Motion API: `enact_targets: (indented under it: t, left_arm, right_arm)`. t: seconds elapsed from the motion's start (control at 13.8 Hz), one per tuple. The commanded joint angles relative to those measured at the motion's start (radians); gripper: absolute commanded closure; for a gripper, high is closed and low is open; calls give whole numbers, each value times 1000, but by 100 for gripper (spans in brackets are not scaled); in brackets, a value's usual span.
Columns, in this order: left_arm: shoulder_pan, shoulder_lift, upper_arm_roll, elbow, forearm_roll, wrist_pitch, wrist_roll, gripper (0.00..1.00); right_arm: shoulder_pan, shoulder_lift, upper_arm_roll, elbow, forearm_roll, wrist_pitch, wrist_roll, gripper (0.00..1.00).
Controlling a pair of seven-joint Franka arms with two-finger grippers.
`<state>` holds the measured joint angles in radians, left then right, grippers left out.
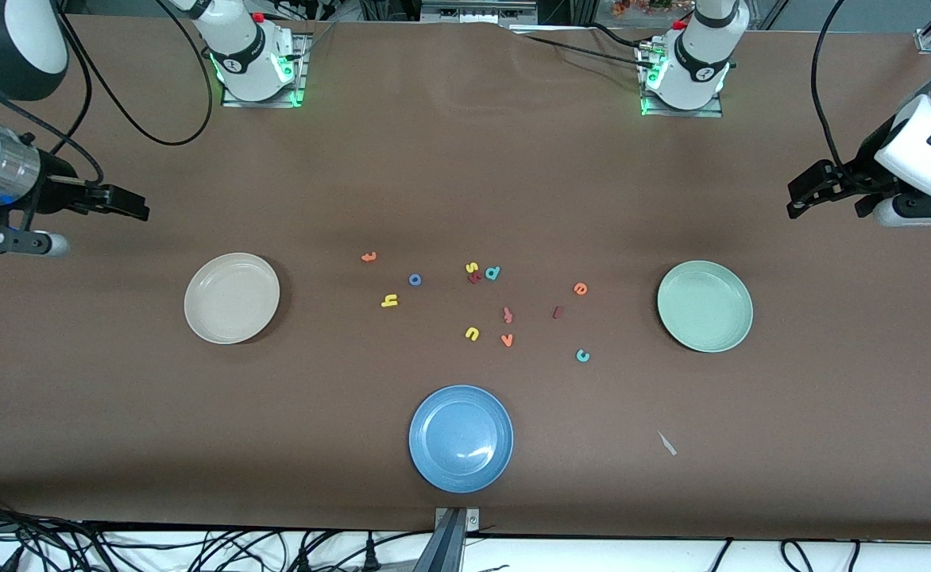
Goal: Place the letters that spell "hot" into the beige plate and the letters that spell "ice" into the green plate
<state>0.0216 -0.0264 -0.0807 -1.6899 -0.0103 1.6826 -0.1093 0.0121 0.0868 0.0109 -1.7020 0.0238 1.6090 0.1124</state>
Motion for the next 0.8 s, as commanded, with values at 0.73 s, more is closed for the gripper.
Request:
enact_targets:
  t: [0.73]
  left_arm:
    - [3, 14, 4, 30, -25, -31, -6, 0]
  right_arm:
    - [175, 28, 82, -204, 139, 219, 222, 0]
